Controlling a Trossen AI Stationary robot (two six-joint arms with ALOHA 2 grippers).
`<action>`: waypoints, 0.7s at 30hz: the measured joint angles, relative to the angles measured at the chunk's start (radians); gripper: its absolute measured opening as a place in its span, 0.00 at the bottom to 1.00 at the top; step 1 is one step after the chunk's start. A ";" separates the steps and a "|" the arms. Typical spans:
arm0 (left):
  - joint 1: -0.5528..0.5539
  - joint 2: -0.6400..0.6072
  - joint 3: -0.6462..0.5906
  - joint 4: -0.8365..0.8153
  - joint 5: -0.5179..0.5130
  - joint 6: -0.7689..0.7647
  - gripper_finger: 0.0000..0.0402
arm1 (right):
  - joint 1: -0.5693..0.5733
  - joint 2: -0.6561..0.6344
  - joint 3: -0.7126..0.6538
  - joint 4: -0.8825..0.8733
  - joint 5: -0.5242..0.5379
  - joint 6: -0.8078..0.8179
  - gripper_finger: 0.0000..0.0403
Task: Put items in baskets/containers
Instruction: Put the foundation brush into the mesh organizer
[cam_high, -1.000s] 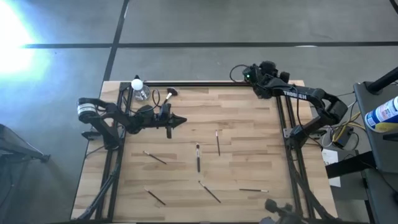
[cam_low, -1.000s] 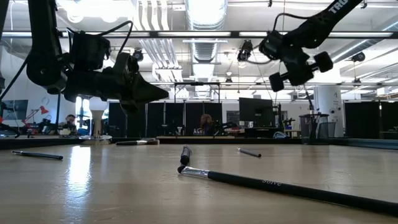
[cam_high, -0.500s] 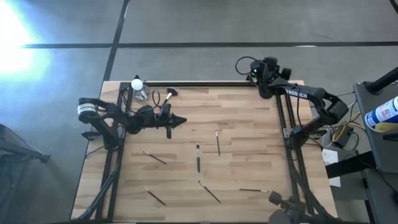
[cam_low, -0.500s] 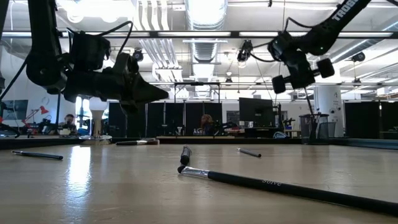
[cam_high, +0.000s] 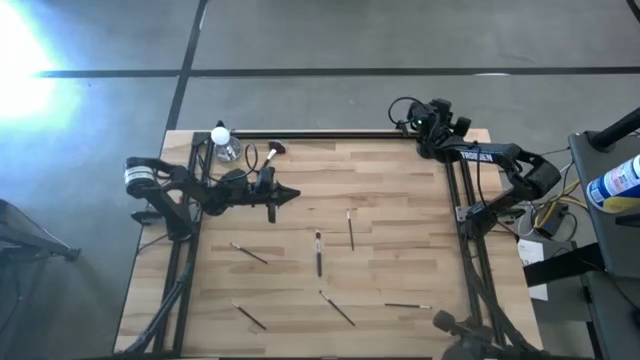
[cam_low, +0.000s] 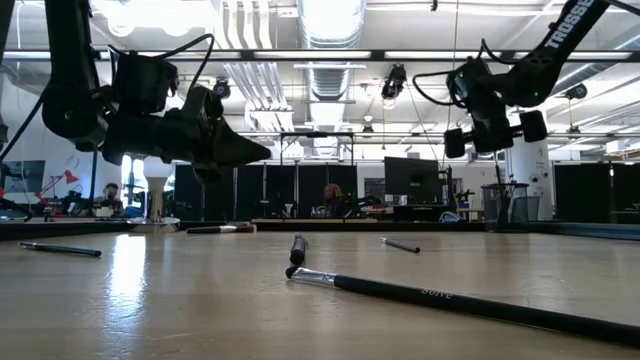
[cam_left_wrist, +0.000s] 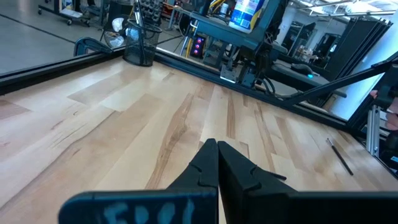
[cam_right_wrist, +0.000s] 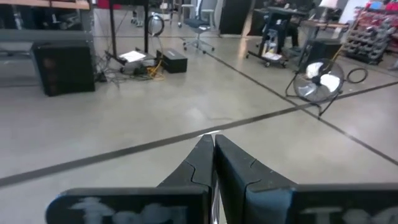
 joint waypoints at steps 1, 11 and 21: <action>0.000 0.000 0.000 0.000 0.000 0.000 0.00 | 0.000 0.000 -0.002 -0.005 -0.013 0.010 0.02; 0.000 0.000 0.000 0.000 0.000 0.000 0.00 | 0.004 0.000 -0.030 -0.011 -0.040 0.056 0.02; 0.000 0.000 0.000 0.001 0.000 -0.001 0.00 | 0.003 0.000 -0.033 -0.012 -0.068 0.076 0.02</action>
